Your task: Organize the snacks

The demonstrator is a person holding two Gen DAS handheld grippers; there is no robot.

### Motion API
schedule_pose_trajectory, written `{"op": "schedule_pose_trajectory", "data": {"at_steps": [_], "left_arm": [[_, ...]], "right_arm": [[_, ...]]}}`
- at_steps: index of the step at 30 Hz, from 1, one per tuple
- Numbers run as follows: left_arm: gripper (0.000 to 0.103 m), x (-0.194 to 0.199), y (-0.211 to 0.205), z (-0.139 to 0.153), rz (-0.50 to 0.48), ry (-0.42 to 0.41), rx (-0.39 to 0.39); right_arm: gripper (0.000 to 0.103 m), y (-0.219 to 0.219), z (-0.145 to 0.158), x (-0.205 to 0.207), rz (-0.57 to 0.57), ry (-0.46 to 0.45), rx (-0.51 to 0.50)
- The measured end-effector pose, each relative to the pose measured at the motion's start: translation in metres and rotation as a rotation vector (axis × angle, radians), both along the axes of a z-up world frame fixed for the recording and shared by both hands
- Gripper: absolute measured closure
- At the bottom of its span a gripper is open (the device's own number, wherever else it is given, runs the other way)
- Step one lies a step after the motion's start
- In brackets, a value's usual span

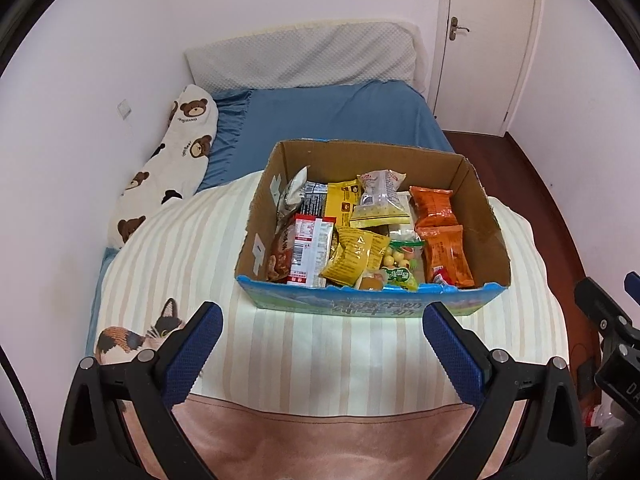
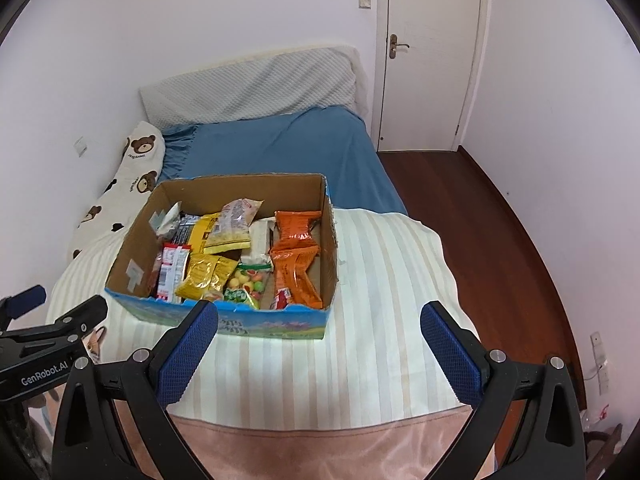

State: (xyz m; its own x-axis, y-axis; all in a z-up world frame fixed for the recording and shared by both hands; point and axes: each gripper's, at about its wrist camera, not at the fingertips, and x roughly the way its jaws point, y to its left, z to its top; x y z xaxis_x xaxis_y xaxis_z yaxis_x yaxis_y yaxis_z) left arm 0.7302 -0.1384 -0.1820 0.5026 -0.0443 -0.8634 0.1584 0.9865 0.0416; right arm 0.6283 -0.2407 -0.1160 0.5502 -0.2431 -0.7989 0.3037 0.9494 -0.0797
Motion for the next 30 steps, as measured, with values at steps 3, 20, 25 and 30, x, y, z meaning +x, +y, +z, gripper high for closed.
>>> {"op": "schedule_pose_trajectory", "data": {"at_steps": [3,20,25,30], "left_arm": [[0.000,0.007,-0.001,-0.006,0.001,0.003,0.004],[0.000,0.028,-0.001,-0.019,0.005,0.021,0.017],[0.000,0.030,-0.001,-0.019,0.000,0.019,0.018],[0.000,0.030,-0.002,-0.019,-0.005,0.022,0.013]], "right_arm": [[0.000,-0.002,-0.005,0.010,-0.006,0.004,-0.012],[0.000,0.000,-0.017,0.025,-0.019,0.021,-0.013],[0.000,0.000,-0.017,0.024,-0.022,0.021,-0.011],[0.000,0.000,-0.018,0.025,-0.021,0.022,-0.013]]}}
